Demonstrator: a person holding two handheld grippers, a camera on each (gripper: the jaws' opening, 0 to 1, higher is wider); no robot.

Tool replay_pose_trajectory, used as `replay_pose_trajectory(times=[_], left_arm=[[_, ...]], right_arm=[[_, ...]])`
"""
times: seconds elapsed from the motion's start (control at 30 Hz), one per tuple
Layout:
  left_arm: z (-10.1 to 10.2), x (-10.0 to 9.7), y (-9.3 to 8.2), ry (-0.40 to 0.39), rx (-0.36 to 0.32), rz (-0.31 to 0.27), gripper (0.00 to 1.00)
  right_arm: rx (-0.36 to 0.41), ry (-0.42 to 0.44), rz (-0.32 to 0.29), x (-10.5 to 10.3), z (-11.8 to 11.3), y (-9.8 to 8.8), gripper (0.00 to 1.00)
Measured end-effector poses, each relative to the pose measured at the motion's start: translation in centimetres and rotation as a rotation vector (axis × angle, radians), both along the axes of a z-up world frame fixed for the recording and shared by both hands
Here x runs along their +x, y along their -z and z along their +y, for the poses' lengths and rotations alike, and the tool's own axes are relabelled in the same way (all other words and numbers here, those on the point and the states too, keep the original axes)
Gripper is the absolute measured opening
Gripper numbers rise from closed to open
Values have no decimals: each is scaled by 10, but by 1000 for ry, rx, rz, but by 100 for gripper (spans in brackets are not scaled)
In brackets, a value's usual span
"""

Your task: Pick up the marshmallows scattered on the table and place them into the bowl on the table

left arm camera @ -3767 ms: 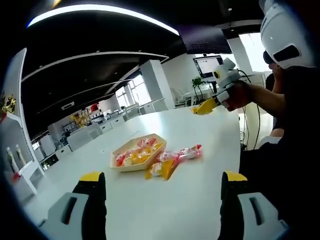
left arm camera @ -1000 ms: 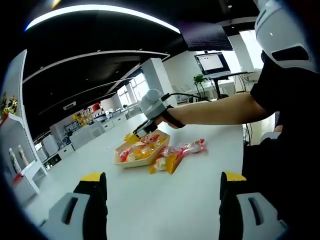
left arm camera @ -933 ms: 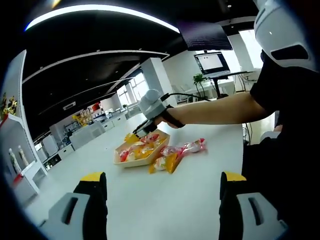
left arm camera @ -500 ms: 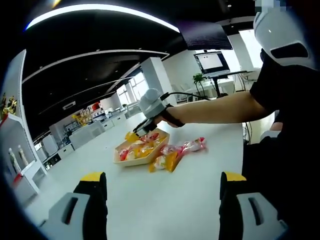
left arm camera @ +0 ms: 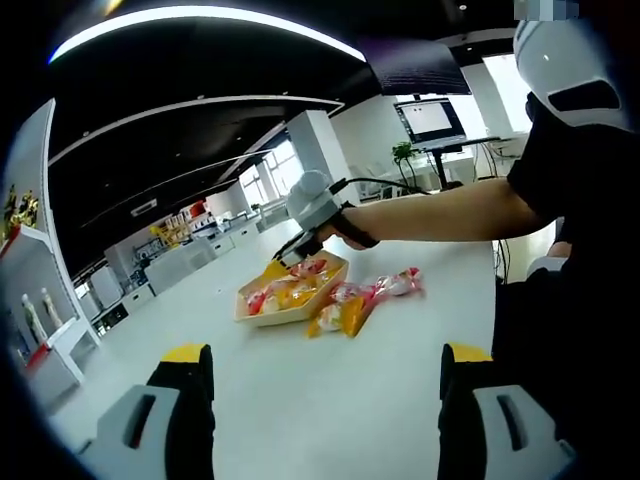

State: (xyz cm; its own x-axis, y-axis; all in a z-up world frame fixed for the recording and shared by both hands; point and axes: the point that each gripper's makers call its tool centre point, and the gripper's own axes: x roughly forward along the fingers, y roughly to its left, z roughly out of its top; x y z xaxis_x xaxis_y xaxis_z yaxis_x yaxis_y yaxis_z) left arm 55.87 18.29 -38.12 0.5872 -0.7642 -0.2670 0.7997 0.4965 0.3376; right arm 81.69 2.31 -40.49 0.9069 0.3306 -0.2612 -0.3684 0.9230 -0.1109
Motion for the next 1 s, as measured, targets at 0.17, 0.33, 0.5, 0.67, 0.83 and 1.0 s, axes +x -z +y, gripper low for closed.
replay_pose_trajectory(times=[0.17,0.33,0.5,0.67,0.83,1.0], left_arm=[[1,0,-4,-2,-11,-8,93],[1,0,-1,-2,-4,-2,93],[0,-2,0,4,1,-1,93],[0,-2,-1,4,1,-3,93],[0,-2,0,1,8,-4,93],[0,-3,-2,2,2,-7,93]], right_arm=[[0,1,4,0,-1,1,24],[12,-6,6,1,1,0,30],[81,-3,-14,2,4,-8,39],[84,-55,-36,0,13,-11,65],[21,-89,-81,-1,15,-19,86],[39,-91,-55,-2,15,-21,97]])
